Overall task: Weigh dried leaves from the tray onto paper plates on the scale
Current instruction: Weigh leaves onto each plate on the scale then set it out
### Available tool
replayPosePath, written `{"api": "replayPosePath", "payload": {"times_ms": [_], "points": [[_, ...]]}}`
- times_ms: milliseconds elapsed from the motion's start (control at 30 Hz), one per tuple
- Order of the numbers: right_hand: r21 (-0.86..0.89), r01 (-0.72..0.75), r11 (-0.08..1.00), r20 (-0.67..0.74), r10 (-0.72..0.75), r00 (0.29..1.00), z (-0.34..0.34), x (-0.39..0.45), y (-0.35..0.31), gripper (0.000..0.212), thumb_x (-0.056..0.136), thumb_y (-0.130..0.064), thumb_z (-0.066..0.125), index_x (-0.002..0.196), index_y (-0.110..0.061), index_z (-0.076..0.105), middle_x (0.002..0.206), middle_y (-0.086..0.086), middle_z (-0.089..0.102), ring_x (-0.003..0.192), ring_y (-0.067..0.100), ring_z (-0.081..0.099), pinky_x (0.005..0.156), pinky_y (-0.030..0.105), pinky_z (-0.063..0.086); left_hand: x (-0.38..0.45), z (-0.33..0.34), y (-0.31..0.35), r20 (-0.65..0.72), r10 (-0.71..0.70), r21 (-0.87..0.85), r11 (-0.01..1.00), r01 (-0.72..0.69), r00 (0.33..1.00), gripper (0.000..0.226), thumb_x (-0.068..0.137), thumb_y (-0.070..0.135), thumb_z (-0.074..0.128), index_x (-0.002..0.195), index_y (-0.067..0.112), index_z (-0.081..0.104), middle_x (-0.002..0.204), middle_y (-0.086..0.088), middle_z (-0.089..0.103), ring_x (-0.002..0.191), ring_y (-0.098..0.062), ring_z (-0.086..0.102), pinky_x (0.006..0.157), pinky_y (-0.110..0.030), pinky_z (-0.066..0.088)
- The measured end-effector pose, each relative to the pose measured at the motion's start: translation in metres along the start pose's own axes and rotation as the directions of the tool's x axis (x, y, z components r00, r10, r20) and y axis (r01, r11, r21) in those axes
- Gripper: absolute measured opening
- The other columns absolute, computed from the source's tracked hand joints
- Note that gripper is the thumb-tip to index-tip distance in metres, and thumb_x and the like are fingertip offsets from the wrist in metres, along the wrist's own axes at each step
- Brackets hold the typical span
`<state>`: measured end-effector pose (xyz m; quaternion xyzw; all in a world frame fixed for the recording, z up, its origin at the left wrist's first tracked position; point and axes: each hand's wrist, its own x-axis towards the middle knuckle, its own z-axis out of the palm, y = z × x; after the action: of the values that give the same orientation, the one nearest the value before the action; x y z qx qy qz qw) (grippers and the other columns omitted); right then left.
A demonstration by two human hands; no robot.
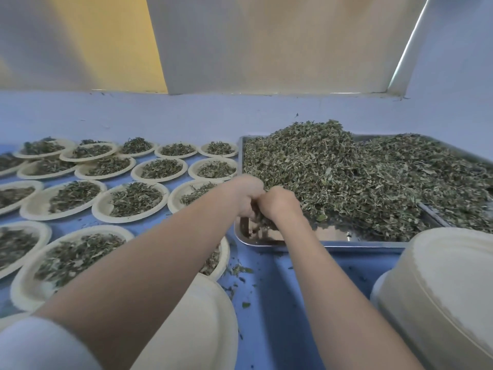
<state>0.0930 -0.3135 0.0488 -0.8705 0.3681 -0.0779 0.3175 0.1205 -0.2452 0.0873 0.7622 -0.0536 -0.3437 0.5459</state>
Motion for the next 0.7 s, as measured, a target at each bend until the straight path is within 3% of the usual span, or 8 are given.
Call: {"api": "replayPosePath", "payload": {"times_ms": [100, 167, 233, 300, 400, 467, 567, 700], "points": [[-0.003, 0.063, 0.998, -0.026, -0.063, 0.998, -0.013, -0.003, -0.015, 0.039, 0.089, -0.034, 0.052, 0.108, -0.002, 0.063, 0.114, 0.019, 0.064, 0.099, 0.033, 0.062, 0.068, 0.030, 0.042, -0.010, -0.009, 0.012, -0.011, 0.061, -0.038, 0.997, -0.061, 0.998, 0.020, 0.093, -0.012, 0.028, 0.089, -0.007, 0.047, 0.114, -0.027, 0.052, 0.122, -0.038, 0.048, 0.099, -0.049, 0.043], [-0.008, 0.110, 0.994, -0.046, -0.111, 0.993, -0.020, -0.011, -0.025, 0.042, 0.090, -0.036, 0.050, 0.111, -0.002, 0.062, 0.115, 0.018, 0.063, 0.091, 0.030, 0.060, 0.068, 0.029, 0.041, -0.022, -0.018, 0.015, -0.019, 0.142, -0.026, 0.990, -0.142, 0.990, 0.031, 0.092, -0.012, 0.023, 0.112, -0.011, 0.047, 0.108, -0.025, 0.054, 0.105, -0.035, 0.056, 0.094, -0.049, 0.046], [-0.026, 0.170, 0.985, -0.059, -0.171, 0.983, -0.025, -0.026, -0.035, 0.043, 0.092, -0.037, 0.048, 0.112, -0.002, 0.061, 0.109, 0.018, 0.062, 0.076, 0.025, 0.052, 0.063, 0.026, 0.037, -0.036, -0.029, 0.015, -0.033, 0.178, -0.020, 0.984, -0.179, 0.983, 0.028, 0.091, -0.013, 0.022, 0.093, -0.008, 0.049, 0.081, -0.018, 0.052, 0.074, -0.028, 0.056, 0.084, -0.047, 0.049], [-0.051, 0.240, 0.969, -0.045, -0.242, 0.969, -0.026, -0.043, -0.043, 0.044, 0.093, -0.038, 0.046, 0.110, 0.000, 0.061, 0.103, 0.018, 0.062, 0.069, 0.025, 0.051, 0.058, 0.025, 0.035, -0.056, -0.040, 0.011, -0.055, 0.208, -0.035, 0.977, -0.211, 0.977, 0.028, 0.090, -0.015, 0.026, 0.073, -0.002, 0.045, 0.068, -0.014, 0.049, 0.062, -0.025, 0.053, 0.073, -0.043, 0.052], [-0.052, 0.323, 0.945, 0.008, -0.323, 0.946, -0.019, -0.072, -0.055, 0.040, 0.092, -0.035, 0.044, 0.103, 0.000, 0.062, 0.108, 0.020, 0.064, 0.086, 0.031, 0.058, 0.066, 0.030, 0.039, -0.092, -0.059, -0.004, -0.095, 0.259, 0.006, 0.966, -0.259, 0.961, 0.033, 0.088, -0.018, 0.030, 0.064, -0.002, 0.046, 0.047, -0.012, 0.054, 0.050, -0.021, 0.055, 0.045, -0.034, 0.053], [-0.067, 0.361, 0.930, 0.057, -0.358, 0.932, -0.011, -0.095, -0.061, 0.031, 0.092, -0.031, 0.042, 0.087, -0.004, 0.056, 0.099, 0.019, 0.059, 0.083, 0.030, 0.053, 0.062, 0.029, 0.036, -0.111, -0.072, -0.018, -0.109, 0.272, 0.032, 0.962, -0.270, 0.956, 0.032, 0.088, -0.019, 0.029, 0.067, -0.003, 0.048, 0.055, -0.012, 0.055, 0.056, -0.024, 0.055, 0.048, -0.035, 0.054], [-0.115, 0.424, 0.898, 0.095, -0.415, 0.905, 0.003, -0.128, -0.068, 0.024, 0.091, -0.029, 0.045, 0.085, -0.007, 0.054, 0.099, 0.020, 0.060, 0.077, 0.027, 0.045, 0.055, 0.029, 0.030, -0.132, -0.093, -0.040, -0.168, 0.276, 0.143, 0.957, -0.253, 0.946, 0.025, 0.089, -0.014, 0.038, 0.072, 0.001, 0.047, 0.072, -0.013, 0.051, 0.075, -0.028, 0.057, 0.067, -0.041, 0.055], [-0.153, 0.516, 0.843, 0.128, -0.501, 0.856, 0.015, -0.165, -0.063, 0.023, 0.095, -0.026, 0.041, 0.087, -0.009, 0.055, 0.109, 0.018, 0.062, 0.080, 0.025, 0.045, 0.057, 0.029, 0.030, -0.163, -0.111, -0.074, -0.158, 0.244, 0.181, 0.960, -0.215, 0.957, 0.016, 0.091, -0.008, 0.044, 0.087, -0.002, 0.058, 0.087, -0.016, 0.063, 0.070, -0.021, 0.060, 0.064, -0.030, 0.057]]}}
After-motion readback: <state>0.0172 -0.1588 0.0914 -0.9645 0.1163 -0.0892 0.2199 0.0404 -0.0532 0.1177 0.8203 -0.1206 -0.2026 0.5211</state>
